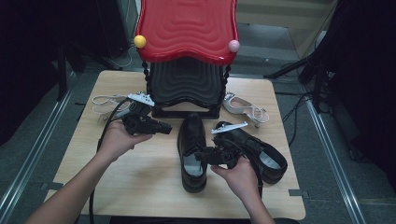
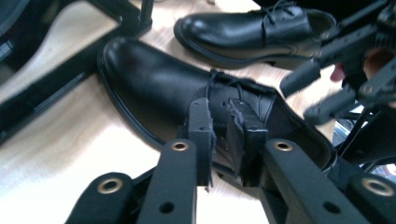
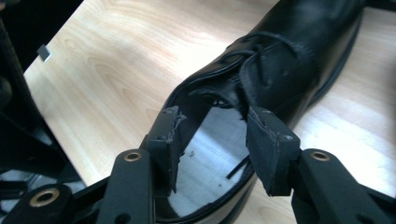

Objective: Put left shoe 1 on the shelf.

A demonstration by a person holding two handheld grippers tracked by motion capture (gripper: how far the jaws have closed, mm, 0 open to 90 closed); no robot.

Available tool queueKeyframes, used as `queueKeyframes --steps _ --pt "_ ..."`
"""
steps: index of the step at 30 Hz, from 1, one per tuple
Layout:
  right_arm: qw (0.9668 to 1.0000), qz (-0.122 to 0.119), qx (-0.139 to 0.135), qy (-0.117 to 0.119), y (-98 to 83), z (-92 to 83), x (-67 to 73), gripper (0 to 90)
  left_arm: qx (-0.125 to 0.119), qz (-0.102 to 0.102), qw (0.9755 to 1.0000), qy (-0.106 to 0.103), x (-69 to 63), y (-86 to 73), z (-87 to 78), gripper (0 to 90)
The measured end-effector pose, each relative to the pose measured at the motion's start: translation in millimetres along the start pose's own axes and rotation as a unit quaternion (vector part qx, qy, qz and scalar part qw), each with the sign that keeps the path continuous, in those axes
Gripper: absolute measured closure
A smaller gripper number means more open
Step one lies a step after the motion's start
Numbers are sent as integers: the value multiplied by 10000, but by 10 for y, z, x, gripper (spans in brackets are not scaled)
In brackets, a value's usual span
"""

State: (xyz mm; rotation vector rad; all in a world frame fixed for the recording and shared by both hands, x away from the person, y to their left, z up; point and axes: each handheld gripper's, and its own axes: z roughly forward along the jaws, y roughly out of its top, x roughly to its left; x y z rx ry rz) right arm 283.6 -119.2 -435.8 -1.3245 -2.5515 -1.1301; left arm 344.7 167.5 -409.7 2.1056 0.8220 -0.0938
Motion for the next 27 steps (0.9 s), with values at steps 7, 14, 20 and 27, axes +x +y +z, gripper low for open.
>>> queueKeyframes --steps 7,14,20,27 --pt "9996 96 244 100 38 95 76 586 7 116 9999 69 52 196 -55 899" --pt "9988 79 454 173 80 235 161 587 -114 218 9997 74 48 449 -188 899" --pt "9977 22 649 175 108 376 247 564 -124 337 9993 102 46 690 -312 900" --pt "9960 -13 888 54 98 562 263 564 -175 401 9990 107 28 849 -373 900"
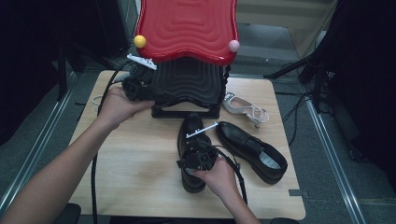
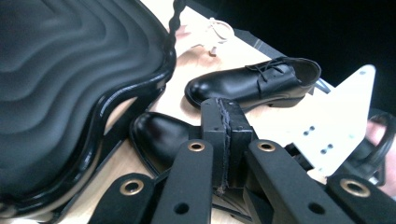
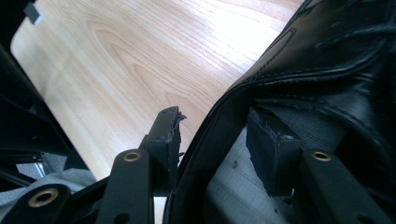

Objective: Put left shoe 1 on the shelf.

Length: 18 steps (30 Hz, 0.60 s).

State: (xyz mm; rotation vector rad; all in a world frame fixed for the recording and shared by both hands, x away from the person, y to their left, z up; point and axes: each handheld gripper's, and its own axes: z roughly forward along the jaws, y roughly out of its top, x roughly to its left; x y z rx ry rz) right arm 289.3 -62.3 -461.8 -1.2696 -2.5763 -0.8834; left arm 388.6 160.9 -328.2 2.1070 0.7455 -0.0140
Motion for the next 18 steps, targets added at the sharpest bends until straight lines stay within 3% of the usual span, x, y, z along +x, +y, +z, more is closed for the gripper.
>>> queueKeyframes --steps 3,11,14,18 --pt "9999 90 100 27 12 90 -23 572 -52 53 10000 57 -5 122 -48 900" --pt "9997 150 188 31 16 130 29 576 -105 187 9996 164 -3 416 -166 900" --pt "9995 93 256 -129 28 163 83 577 -147 208 9994 230 -17 586 -243 900" --pt "9991 47 328 -275 18 226 63 598 -196 198 9992 270 -14 689 -301 900"
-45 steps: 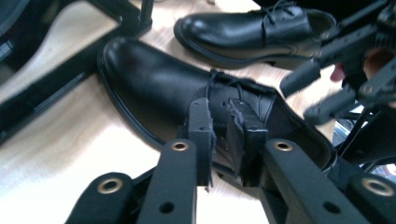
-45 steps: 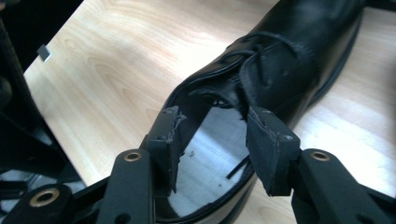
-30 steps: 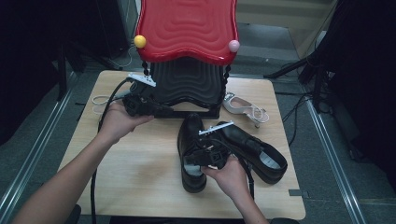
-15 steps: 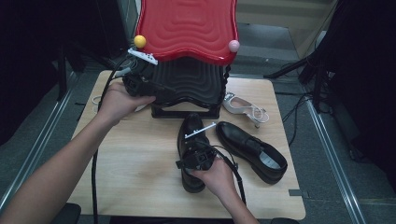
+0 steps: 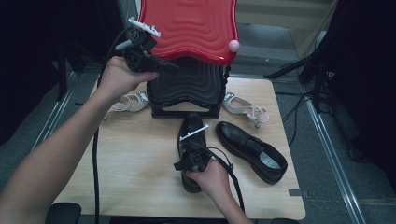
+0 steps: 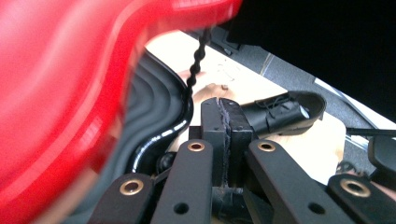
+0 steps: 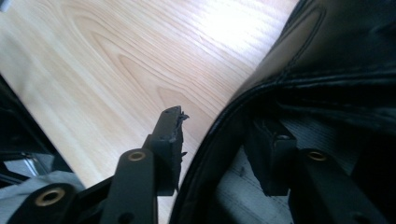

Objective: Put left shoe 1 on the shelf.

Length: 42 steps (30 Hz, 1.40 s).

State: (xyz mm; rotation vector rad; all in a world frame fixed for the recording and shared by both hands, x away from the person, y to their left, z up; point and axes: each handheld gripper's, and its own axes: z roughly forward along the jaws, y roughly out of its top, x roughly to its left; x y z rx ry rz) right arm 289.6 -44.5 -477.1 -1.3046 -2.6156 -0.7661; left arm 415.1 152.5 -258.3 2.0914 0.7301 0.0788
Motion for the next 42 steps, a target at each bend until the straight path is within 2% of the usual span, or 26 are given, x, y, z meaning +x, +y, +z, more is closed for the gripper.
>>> queueKeyframes --steps 2,3,4,5,9,10,12,14,18,20,23,25,30,31,34,37,39,42 --pt "9998 -60 10 -174 -7 43 38 603 -54 28 9999 92 29 112 -63 900" --pt "9998 -60 10 -174 -7 43 38 603 -54 28 9999 92 29 112 -63 900" --pt "9998 -20 64 -198 1 72 43 610 -100 -9 9999 141 56 184 -98 900" --pt "9998 -20 64 -198 1 72 43 610 -100 -9 9999 141 56 184 -98 900" --pt "9999 81 90 -107 21 68 10 621 -151 -47 9992 356 119 317 -147 900" --pt "9999 78 99 -110 23 69 13 623 -193 -69 9987 465 152 366 -166 900" --pt "9999 74 103 -91 24 68 8 624 -195 -72 9985 500 174 386 -166 900" --pt "9999 67 129 -79 29 67 3 636 -133 -158 9977 646 217 416 -145 900" --pt "9998 80 127 -136 28 63 17 666 -150 -331 9963 783 281 408 -64 900" --pt "9998 88 115 -152 25 62 19 675 -126 -342 9961 809 292 402 -42 900" --pt "9998 155 104 -97 15 28 -3 716 -132 -393 9961 783 324 394 -37 900" --pt "9998 152 100 77 -3 -22 -58 752 -73 -441 9954 844 354 383 -25 900" --pt "9996 208 22 200 -55 -107 -132 815 -127 -355 9955 866 351 368 -22 900" --pt "9993 239 -45 285 -67 -133 -169 831 -110 -353 9952 901 351 369 -15 900" --pt "9993 213 -67 309 -73 -168 -219 854 -57 -362 9944 991 339 376 -2 900" --pt "9992 227 -86 325 -76 -207 -253 863 -32 -326 9939 1054 329 375 6 900" --pt "9990 231 -209 318 -83 -275 -299 868 -32 -363 9937 1063 322 372 7 900" --pt "9984 278 -270 416 -85 -330 -347 870 -25 -359 9937 1060 327 374 7 900"
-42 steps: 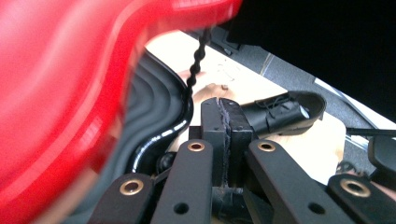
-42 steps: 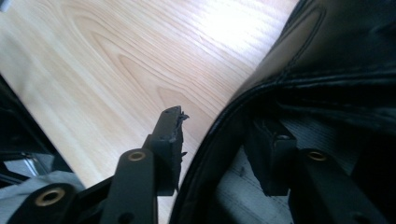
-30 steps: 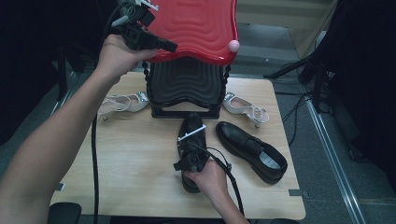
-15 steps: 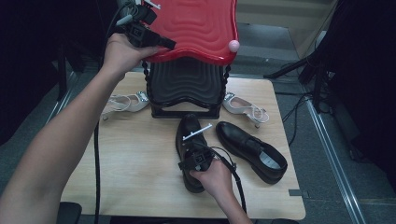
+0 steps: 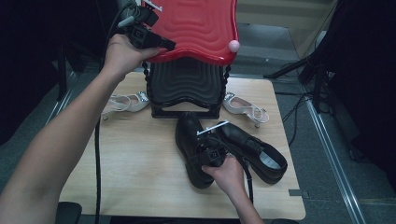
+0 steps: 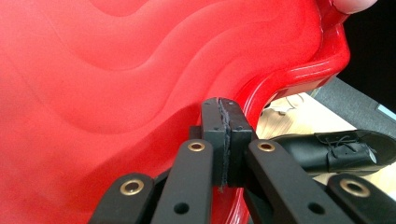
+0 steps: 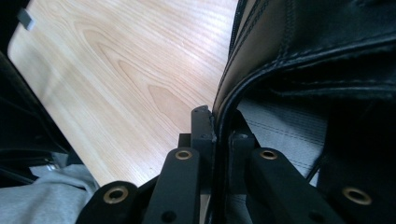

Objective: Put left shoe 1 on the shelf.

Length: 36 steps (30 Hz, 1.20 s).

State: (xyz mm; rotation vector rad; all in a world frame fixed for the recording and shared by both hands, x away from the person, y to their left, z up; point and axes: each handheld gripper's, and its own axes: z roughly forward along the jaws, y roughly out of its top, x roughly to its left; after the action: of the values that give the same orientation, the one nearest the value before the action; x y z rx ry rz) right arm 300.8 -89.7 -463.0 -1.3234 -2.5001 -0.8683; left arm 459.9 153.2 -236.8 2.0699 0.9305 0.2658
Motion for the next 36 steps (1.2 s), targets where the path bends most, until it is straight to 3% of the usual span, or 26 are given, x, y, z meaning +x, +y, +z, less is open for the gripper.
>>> queueKeyframes --steps 7,15,30,36 --pt "9996 51 -188 224 36 -153 -77 870 -3 10 10000 7 -3 -2 -2 900" --pt "9991 40 -265 336 79 -286 -52 868 -4 5 10000 6 1 -1 0 900" --pt "9949 -374 -616 700 229 -712 283 867 67 -32 10000 -10 8 16 0 900" --pt "9932 -532 -807 654 343 -845 378 865 101 -93 9999 -17 7 21 -4 900"
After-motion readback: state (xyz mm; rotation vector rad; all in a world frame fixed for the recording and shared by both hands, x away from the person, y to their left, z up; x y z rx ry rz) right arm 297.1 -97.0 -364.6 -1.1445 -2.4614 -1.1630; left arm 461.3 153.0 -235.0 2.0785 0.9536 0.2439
